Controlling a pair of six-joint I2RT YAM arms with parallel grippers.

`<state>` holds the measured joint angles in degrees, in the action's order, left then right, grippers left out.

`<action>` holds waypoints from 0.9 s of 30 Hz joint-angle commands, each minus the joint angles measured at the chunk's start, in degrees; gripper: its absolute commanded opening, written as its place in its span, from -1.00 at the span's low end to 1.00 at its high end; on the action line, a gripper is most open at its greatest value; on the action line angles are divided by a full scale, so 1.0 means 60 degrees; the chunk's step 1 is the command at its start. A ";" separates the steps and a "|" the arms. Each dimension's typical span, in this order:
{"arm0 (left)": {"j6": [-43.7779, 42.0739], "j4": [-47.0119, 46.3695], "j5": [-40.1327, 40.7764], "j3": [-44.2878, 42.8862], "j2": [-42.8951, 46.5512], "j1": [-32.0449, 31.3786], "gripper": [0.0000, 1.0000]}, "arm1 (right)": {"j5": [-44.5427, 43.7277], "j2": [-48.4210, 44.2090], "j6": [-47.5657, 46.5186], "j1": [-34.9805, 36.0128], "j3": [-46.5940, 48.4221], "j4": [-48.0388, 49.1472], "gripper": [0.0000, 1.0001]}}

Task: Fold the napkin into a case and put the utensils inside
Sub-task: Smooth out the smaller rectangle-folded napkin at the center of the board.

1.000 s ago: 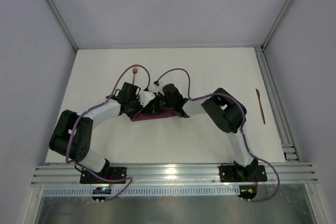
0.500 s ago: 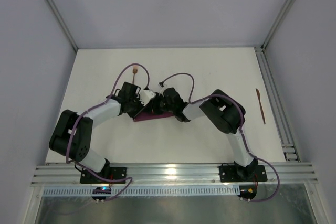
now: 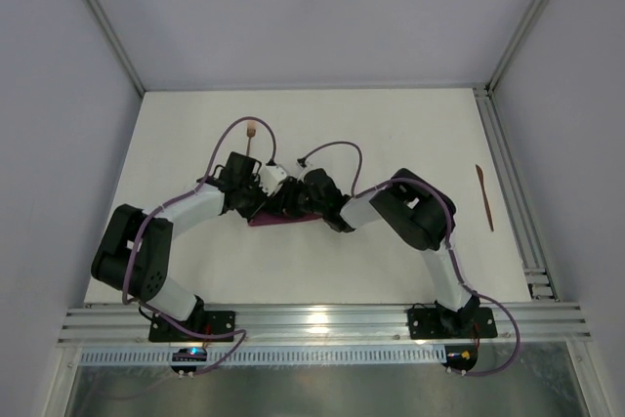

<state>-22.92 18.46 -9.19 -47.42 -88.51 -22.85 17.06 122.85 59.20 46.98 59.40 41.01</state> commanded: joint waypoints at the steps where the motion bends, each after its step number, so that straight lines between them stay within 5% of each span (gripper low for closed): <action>1: 0.0040 -0.0337 -0.0387 -0.0139 0.0074 -0.0015 -1.00 | 0.0012 0.0295 0.0123 0.0080 0.0426 0.0210 -0.30; 7: 0.0011 -0.0176 -0.0562 -0.0256 -0.0029 -0.0015 -0.98 | 0.0086 0.0721 0.0299 0.0109 0.0808 0.0181 -0.83; 9: -0.0033 -0.0016 -0.0651 -0.0344 0.0073 -0.0015 -0.72 | -0.0001 0.0780 0.0372 0.0109 0.0765 0.0181 -0.94; 12: -0.0077 0.0424 -0.0898 -0.0607 0.0454 0.0160 -0.41 | -0.0119 0.0853 0.0475 0.0095 0.0633 0.0210 -0.94; 18: 0.0157 0.1302 -0.1222 -0.1222 0.1055 0.0542 -0.16 | -0.0074 0.1000 0.0505 0.0095 0.0706 0.0298 -0.94; 27: 0.0392 0.1684 0.0023 -0.1677 -0.0452 0.0527 -0.39 | -0.0016 0.0927 0.0300 0.0094 0.0882 0.0093 -0.94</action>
<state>-21.37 25.65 -10.61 -55.92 -88.25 -19.86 18.57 127.66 62.63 47.20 63.24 42.87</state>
